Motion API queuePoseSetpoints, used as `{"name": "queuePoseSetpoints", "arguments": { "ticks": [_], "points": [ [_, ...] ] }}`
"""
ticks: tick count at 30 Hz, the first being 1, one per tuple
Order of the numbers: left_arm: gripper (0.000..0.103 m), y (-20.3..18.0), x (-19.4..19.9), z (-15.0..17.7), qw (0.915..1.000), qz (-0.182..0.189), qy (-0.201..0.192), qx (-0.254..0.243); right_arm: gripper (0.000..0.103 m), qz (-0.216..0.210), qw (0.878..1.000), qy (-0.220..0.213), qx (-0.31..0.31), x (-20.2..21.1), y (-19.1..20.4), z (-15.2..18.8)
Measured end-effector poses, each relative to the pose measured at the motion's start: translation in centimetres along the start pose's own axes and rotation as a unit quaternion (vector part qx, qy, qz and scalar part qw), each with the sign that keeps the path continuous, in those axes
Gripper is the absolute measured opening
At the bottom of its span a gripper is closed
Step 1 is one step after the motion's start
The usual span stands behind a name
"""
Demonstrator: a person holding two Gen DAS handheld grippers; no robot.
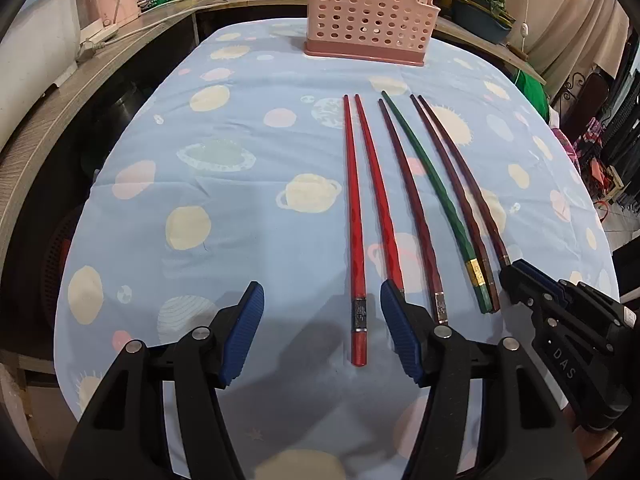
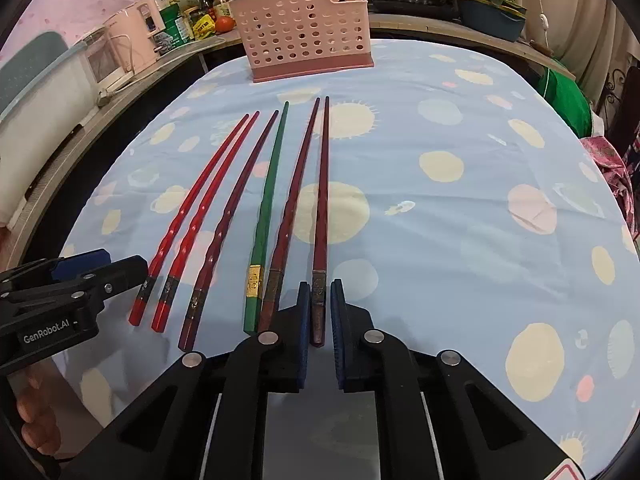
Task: Organize utensils
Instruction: 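Grasp a red chopstick with the left tool while the right tool grasps a dark red one, then lift both chopsticks over the pink basket with the left and right tools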
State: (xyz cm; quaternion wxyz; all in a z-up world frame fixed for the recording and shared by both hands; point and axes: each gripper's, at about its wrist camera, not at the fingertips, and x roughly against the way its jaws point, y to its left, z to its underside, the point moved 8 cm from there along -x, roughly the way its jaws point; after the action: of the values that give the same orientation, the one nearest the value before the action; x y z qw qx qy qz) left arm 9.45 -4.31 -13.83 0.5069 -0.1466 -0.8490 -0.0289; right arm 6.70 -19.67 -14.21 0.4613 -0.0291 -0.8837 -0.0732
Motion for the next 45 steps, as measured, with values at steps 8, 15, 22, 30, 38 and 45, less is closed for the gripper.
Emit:
{"name": "queuePoseSetpoints", "arguments": {
  "ticks": [8,15,22,30,38,45],
  "points": [
    [0.055,-0.5,-0.6,0.6,0.9999,0.002,0.010,-0.009,0.007,0.001,1.000,-0.001,0.000,0.0,-0.1,0.0],
    [0.046,-0.5,-0.9,1.0,0.9998,-0.004,0.015,-0.014,0.007,0.001,1.000,0.000,0.000,0.0,-0.1,0.0],
    [0.010,-0.8,-0.8,1.0,0.9996,0.002,0.014,-0.024,0.007,0.001,1.000,0.000,0.000,0.0,-0.1,0.0],
    [0.007,-0.9,-0.5,1.0,0.9996,0.009,0.014,-0.022,0.007,-0.002,1.000,0.001,-0.003,0.2,-0.1,0.1],
    [0.007,-0.9,0.8,-0.1,0.9997,0.019,0.005,-0.014,0.007,-0.004,1.000,-0.023,-0.015,2.3,-0.7,-1.0],
    [0.007,-0.7,3.2,-2.3,0.9994,0.029,-0.019,-0.002,0.007,-0.003,0.997,-0.067,-0.034,5.5,-2.1,-4.0]
  ]
}}
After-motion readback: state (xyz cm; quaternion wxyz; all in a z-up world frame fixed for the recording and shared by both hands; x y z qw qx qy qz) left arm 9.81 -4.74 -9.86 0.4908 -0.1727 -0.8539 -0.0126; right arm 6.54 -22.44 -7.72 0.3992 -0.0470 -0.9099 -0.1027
